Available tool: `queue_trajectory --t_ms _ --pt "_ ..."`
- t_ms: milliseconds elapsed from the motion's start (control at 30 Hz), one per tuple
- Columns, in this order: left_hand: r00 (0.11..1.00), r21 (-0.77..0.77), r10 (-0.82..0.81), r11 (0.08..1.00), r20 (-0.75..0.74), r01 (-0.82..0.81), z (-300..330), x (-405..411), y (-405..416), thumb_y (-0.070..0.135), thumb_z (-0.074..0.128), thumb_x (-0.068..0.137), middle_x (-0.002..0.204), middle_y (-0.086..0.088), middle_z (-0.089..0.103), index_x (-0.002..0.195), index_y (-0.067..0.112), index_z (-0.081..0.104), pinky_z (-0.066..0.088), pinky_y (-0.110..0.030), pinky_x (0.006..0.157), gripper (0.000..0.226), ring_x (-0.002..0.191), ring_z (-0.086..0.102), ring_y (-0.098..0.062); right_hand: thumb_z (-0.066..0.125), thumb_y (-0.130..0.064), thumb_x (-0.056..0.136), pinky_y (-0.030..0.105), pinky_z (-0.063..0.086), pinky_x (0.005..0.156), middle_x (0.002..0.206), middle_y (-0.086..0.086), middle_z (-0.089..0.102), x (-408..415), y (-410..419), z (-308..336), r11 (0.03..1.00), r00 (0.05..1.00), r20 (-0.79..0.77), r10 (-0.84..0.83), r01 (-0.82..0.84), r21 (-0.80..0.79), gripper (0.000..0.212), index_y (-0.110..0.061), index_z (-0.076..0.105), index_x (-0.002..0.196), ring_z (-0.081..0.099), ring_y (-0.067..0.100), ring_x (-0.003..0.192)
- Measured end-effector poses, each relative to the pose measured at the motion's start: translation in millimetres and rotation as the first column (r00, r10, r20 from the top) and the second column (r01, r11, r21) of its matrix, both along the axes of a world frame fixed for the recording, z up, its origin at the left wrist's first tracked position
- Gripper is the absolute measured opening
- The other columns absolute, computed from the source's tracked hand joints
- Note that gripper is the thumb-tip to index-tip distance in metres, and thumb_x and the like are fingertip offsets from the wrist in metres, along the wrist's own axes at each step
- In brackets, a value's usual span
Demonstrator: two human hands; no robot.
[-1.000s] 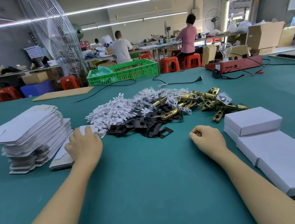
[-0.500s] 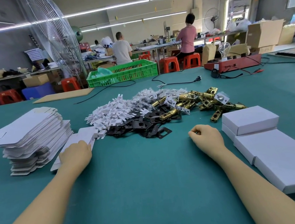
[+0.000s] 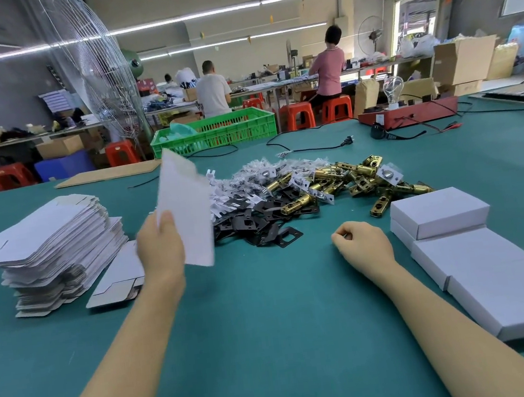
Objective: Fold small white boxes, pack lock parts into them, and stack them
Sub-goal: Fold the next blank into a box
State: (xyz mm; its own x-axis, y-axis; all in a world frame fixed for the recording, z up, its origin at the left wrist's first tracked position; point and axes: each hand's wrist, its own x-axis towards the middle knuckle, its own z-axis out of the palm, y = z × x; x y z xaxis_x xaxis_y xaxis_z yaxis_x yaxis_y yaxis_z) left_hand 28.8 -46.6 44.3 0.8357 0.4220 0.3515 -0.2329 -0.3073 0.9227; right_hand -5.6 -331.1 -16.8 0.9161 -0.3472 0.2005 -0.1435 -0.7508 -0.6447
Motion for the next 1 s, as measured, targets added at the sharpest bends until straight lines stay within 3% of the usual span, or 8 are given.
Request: queue_trajectory --t_ms 100,200,300,433,567,633,800,1000 --pt "0.948 -0.489 -0.302 0.845 -0.100 0.218 -22.3 -12.8 -43.5 0.012 0.043 0.103 0.082 -0.002 0.062 0.082 0.012 0.058 0.047 -0.031 0.071 0.026 0.080 0.055 -0.022 0.052 -0.026 0.092 0.025 0.039 0.057 0.076 -0.008 0.062 -1.5 0.1 0.1 0.999 1.000 0.013 -0.006 0.006 0.037 0.016 -0.022 0.066 0.086 0.057 0.014 0.077" --pt "0.888 -0.633 -0.433 0.734 -0.158 0.245 -47.5 -27.2 -69.3 0.015 0.045 0.104 0.087 -0.003 0.070 0.087 0.011 0.061 0.054 -0.032 0.068 0.024 0.076 0.067 -0.017 0.052 -0.025 0.091 0.025 0.039 0.057 0.073 -0.009 0.061 -1.7 -1.2 -1.1 0.998 0.999 0.037 -0.015 0.013 0.069 0.016 -0.021 0.067 0.084 0.056 0.013 0.075" --pt "0.835 -0.663 -0.532 0.676 -0.137 0.322 -55.6 -32.9 -71.4 0.017 0.044 0.104 0.086 0.000 0.076 0.094 0.011 0.065 0.057 -0.031 0.063 0.024 0.073 0.072 -0.012 0.053 -0.025 0.091 0.024 0.038 0.055 0.070 -0.011 0.059 0.1 -0.9 -1.7 0.997 0.998 0.057 -0.017 0.012 0.071 0.015 -0.022 0.065 0.081 0.054 0.011 0.071" --pt "0.740 -0.646 -0.663 0.614 -0.110 0.454 -52.7 -38.7 -66.2 0.009 0.047 0.102 0.095 -0.002 0.077 0.104 0.009 0.065 0.060 -0.036 0.073 0.018 0.083 0.072 -0.016 0.054 -0.026 0.092 0.030 0.048 0.063 0.072 -0.005 0.064 -1.8 2.3 -0.5 0.989 0.993 0.119 -0.007 -0.011 0.148 0.016 -0.021 0.065 0.083 0.060 0.017 0.071" --pt "0.726 -0.616 -0.678 0.624 -0.118 0.482 -53.0 -43.8 -70.4 0.003 0.053 0.097 0.096 -0.002 0.076 0.103 0.008 0.065 0.058 -0.034 0.071 0.014 0.081 0.071 -0.016 0.057 -0.024 0.094 0.024 0.045 0.050 0.073 0.000 0.064 -6.8 9.6 18.9 0.854 0.969 0.246 -0.004 -0.125 0.506 0.015 -0.020 0.065 0.082 0.059 0.008 0.057" --pt "0.726 -0.606 -0.682 0.617 -0.092 0.503 -53.2 -44.3 -71.4 0.003 0.054 0.096 0.095 -0.001 0.076 0.102 0.009 0.065 0.058 -0.032 0.068 0.014 0.080 0.071 -0.014 0.058 -0.020 0.094 0.020 0.044 0.048 0.072 -0.002 0.064 -8.8 10.8 37.7 0.787 0.949 0.316 0.007 -0.200 0.584 0.012 -0.019 0.065 0.084 0.058 0.002 0.054" --pt "0.726 -0.606 -0.688 0.571 0.014 0.553 -51.5 -46.2 -73.1 0.007 0.055 0.096 0.103 0.000 0.076 0.113 0.010 0.065 0.058 -0.029 0.071 0.019 0.088 0.071 -0.012 0.061 -0.011 0.091 0.016 0.049 0.057 0.077 -0.005 0.068 -18.0 12.3 78.1 0.775 0.884 0.446 0.139 -0.377 0.507 0.016 -0.025 0.068 0.085 0.063 0.005 0.070" --pt "0.674 -0.583 -0.734 0.513 0.082 0.630 -49.1 -49.9 -74.5 0.019 0.064 0.084 0.114 -0.003 0.073 0.120 0.013 0.063 0.058 -0.031 0.079 0.036 0.100 0.070 -0.016 0.063 -0.013 0.091 0.009 0.046 0.069 0.095 -0.002 0.066 -26.0 16.0 91.8 0.890 0.873 0.403 0.276 -0.390 0.235 0.014 -0.017 0.067 0.103 0.060 0.008 0.084"
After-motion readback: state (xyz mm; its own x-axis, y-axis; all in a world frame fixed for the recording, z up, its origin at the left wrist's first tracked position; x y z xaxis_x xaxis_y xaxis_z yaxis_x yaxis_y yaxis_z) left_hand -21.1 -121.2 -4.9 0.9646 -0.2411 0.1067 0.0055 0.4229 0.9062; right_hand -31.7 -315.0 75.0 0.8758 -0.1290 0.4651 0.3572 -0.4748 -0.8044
